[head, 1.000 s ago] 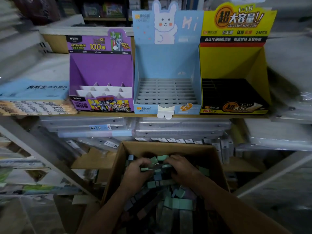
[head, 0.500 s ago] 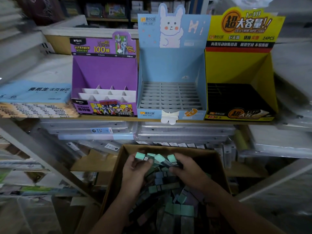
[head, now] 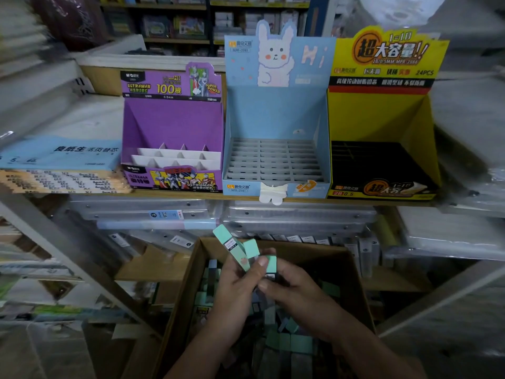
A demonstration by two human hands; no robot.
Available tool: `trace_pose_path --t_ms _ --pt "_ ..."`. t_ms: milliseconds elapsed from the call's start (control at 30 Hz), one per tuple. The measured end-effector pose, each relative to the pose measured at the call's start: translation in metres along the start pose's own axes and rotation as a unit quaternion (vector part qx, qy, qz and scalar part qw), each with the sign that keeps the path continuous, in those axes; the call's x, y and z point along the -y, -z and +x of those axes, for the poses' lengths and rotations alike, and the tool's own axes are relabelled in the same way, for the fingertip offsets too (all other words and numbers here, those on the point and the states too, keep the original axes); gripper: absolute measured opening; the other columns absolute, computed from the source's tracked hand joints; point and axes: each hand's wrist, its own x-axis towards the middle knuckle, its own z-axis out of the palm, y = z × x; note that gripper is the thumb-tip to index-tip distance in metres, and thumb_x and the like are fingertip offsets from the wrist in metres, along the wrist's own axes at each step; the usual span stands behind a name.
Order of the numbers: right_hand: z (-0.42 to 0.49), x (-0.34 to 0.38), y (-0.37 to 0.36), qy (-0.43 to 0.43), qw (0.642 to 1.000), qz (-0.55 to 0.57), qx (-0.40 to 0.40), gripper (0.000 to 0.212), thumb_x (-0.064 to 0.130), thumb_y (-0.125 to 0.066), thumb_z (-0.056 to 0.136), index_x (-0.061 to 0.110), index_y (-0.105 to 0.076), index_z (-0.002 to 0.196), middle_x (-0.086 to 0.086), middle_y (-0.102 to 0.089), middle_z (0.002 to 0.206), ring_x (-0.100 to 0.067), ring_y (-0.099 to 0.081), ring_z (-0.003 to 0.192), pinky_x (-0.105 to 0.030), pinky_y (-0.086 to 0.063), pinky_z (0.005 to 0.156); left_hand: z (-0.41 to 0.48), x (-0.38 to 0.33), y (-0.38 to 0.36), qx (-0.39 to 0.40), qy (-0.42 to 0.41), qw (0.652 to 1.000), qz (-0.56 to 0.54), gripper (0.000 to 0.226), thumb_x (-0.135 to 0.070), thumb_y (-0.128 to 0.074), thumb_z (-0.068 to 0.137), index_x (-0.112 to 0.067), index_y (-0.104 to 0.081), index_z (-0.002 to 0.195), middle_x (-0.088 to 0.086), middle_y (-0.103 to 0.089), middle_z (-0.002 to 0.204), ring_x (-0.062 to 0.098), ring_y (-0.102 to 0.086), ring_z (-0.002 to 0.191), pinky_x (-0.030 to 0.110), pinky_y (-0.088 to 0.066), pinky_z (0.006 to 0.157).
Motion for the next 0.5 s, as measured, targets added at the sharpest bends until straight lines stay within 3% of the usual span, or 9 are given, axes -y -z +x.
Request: trace_pose_path --t_ms 133,300,433,500 --pt "-0.008 0.013 -0.006 0.006 0.998 0.057 0.001 0.035 0.018 -0.06 0.101 0.019 -0.06 0.136 -0.009 -0.066 0.132 -0.027 -0.061 0.125 -0.037 -0.051 0.102 -0.008 -0.027 -0.002 0.012 -0.01 1.0 -0.017 0.038 -0.05 -0.075 0.087 -0.026 -0.068 0.115 0.012 -0.073 0.121 0.034 -0.069 0.113 0.053 -0.057 0.092" --pt "-0.016 0.032 -0.006 -0.006 0.994 0.098 -0.043 0.031 0.024 -0.068 0.095 0.018 -0.068 0.126 -0.017 -0.072 0.119 -0.038 -0.069 0.11 -0.054 -0.056 0.093 -0.015 -0.062 -0.006 0.007 -0.023 0.998 -0.063 0.033 -0.041 -0.071 0.083 -0.018 -0.069 0.108 0.016 -0.071 0.126 0.044 -0.066 0.114 0.072 -0.047 0.098" --pt "-0.027 0.057 -0.001 0.005 0.993 0.063 -0.101 0.023 0.028 -0.072 0.09 0.019 -0.075 0.111 -0.014 -0.075 0.108 -0.033 -0.073 0.101 -0.042 -0.06 0.083 -0.018 -0.085 0.001 0.0 -0.054 0.997 -0.063 0.05 -0.04 -0.071 0.082 -0.007 -0.057 0.117 0.018 -0.072 0.122 0.038 -0.069 0.113 0.062 -0.053 0.096" --pt "-0.032 0.073 0.001 0.019 0.993 0.014 -0.113 0.02 0.032 -0.071 0.091 0.02 -0.076 0.107 -0.01 -0.076 0.105 -0.028 -0.073 0.101 -0.047 -0.059 0.087 -0.017 -0.095 0.008 -0.001 -0.079 0.996 -0.049 0.048 -0.042 -0.07 0.083 -0.006 -0.058 0.112 0.021 -0.074 0.109 0.041 -0.074 0.098 0.052 -0.06 0.08"
